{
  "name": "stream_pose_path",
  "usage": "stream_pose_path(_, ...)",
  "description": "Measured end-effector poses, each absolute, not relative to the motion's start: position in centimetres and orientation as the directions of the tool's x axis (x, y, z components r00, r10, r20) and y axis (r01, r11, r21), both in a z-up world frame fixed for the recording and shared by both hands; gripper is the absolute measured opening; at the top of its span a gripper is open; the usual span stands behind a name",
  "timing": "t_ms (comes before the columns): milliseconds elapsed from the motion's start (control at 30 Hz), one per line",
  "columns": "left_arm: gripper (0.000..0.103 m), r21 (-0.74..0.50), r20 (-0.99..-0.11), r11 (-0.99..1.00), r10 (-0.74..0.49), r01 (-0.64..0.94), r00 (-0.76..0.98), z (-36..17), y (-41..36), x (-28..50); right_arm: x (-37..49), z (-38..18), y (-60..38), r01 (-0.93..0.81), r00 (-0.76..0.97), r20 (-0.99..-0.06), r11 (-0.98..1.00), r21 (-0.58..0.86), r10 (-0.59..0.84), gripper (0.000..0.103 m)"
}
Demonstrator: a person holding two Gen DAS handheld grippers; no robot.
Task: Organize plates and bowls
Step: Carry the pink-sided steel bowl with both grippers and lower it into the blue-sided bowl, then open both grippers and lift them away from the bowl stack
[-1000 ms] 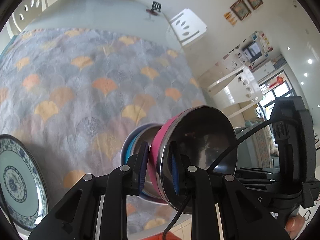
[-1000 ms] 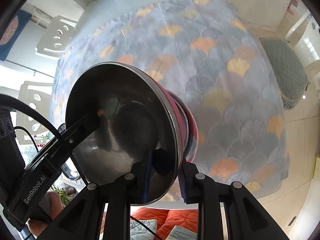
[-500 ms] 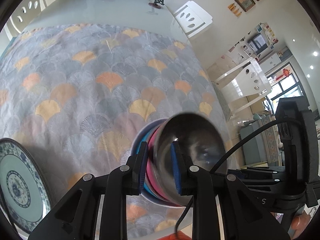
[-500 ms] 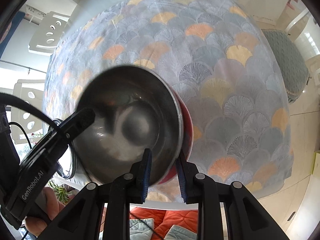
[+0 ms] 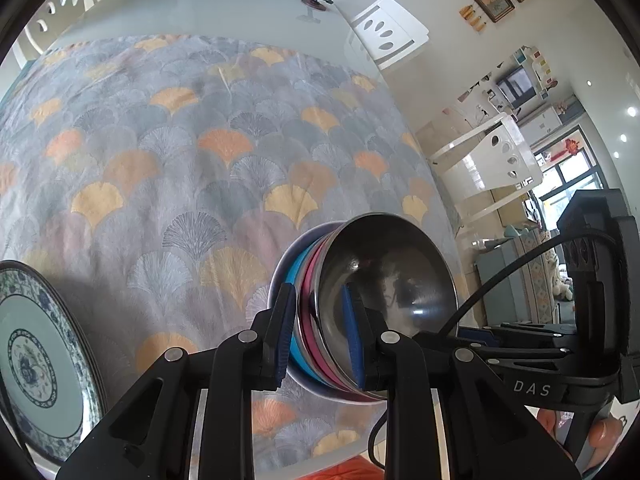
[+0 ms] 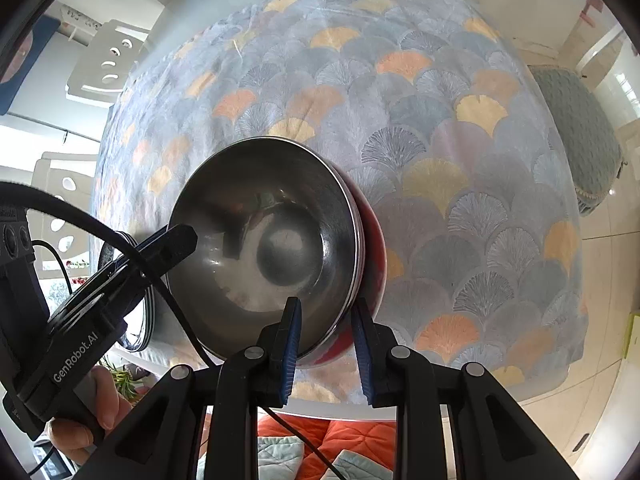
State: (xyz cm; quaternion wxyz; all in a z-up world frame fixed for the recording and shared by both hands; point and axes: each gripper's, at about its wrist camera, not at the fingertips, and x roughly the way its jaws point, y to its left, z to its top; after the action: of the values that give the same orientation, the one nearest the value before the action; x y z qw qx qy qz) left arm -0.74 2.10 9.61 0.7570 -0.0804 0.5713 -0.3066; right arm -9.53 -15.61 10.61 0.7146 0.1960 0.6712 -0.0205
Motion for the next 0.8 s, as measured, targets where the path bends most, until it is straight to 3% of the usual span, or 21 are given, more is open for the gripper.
stream_pose_path(633,0.021,-0.444,-0.758,0.768,-0.597,0.462,0.264,17.2,3.2,-2.5,-11.7,18.0,-14.2,0.24,0.276,-0.936,0.927,0.288,0.219,0.026)
stream_pose_path(700,0.022,-0.429,-0.749,0.77,-0.595,0.473,0.29,18.2,3.4,-3.0,-12.0,19.0,-14.0,0.243,0.309,-0.925,0.922,0.3,0.22,0.031)
stream_pose_path(733,0.025,-0.419,-0.747,0.771,-0.593,0.479,0.302,18.7,3.5,-3.3,-12.3,19.3,-14.0,0.254,0.324,-0.918,0.914,0.317,0.228,0.041)
stream_pose_path(767,0.036,-0.4,-0.746,0.773,-0.587,0.492,0.314,19.1,3.5,-3.8,-12.6,19.5,-14.0,0.273,0.343,-0.908,0.899,0.343,0.242,0.051)
stream_pose_path(800,0.04,-0.377,-0.748,0.778,-0.576,0.502,0.331,19.5,3.6,-4.2,-13.0,19.6,-13.9,0.287,0.362,-0.896,0.883,0.37,0.258,0.052)
